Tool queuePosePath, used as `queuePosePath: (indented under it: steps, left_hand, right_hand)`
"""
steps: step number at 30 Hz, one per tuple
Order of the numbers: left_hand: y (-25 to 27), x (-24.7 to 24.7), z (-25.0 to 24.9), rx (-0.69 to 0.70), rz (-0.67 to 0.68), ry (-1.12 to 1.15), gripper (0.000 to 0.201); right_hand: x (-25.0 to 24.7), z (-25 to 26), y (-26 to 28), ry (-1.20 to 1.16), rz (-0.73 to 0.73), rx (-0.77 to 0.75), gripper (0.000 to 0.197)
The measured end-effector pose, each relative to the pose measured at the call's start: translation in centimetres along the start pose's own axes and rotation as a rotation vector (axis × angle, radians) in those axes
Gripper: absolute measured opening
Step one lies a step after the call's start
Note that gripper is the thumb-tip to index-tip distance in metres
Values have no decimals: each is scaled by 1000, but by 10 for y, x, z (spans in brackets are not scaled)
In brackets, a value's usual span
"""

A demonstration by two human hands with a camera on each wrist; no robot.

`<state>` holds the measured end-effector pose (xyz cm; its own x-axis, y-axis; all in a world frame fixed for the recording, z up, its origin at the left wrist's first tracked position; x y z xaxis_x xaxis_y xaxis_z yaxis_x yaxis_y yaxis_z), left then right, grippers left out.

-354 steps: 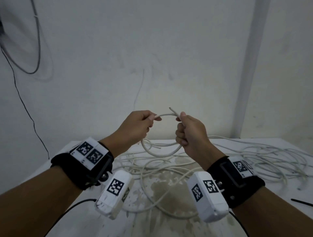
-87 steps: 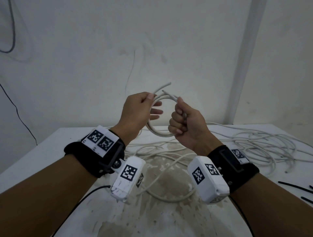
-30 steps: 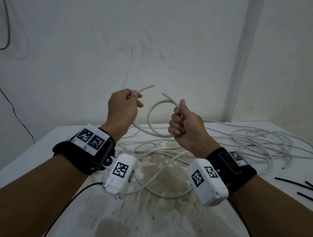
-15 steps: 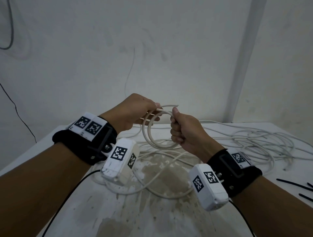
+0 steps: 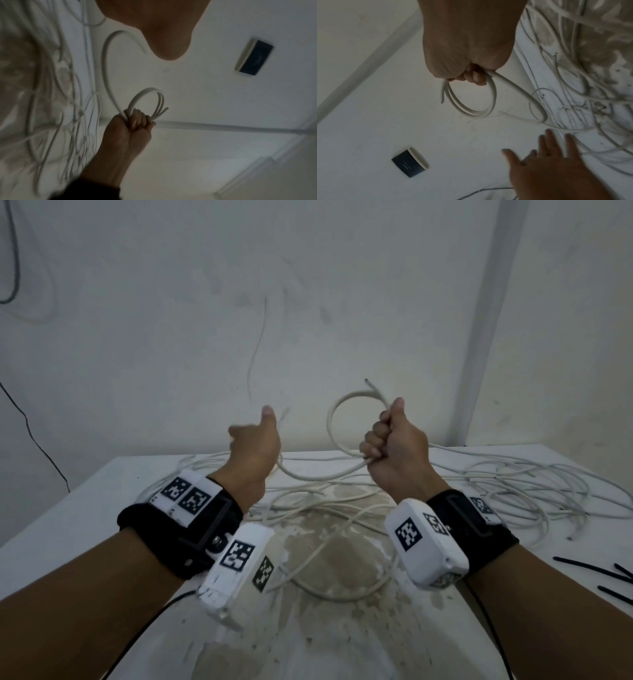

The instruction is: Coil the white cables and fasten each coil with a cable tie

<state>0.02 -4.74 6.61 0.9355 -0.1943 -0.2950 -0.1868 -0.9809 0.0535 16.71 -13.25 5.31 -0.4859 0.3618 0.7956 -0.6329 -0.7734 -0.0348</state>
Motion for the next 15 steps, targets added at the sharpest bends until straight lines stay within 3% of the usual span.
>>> queuePosePath:
  steps: [3,5,9,12,15]
  left_hand:
    - [21,15,19,-253,397,204,65]
    - [30,24,13,-281,511,423,54]
    - [28,31,-8,-147,275,635,20]
    - [23,29,-12,74,94,508,20]
    - [21,22,-12,274,-5,359,20]
  right_hand:
    - [5,5,-5,-47,-33,-56,43]
    - [10,-3,-3,-37,-13,-42,43]
    - [13,-21,5,1,21,5,43]
    - [12,-25,8,84,8,19,42]
    - [11,-27,10,190,25,27,41]
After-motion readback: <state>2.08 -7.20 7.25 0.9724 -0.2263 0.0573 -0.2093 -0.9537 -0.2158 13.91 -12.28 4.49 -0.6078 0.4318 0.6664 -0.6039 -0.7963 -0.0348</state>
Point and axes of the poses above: each hand's wrist, its own y-axis away from the middle knuckle, its own x-axis out of the palm, z = x × y, the point moved 2 cm from there along -y, towards the middle knuckle, and after that the axes turned 4 degrees about -y, right-handed, at the moved point
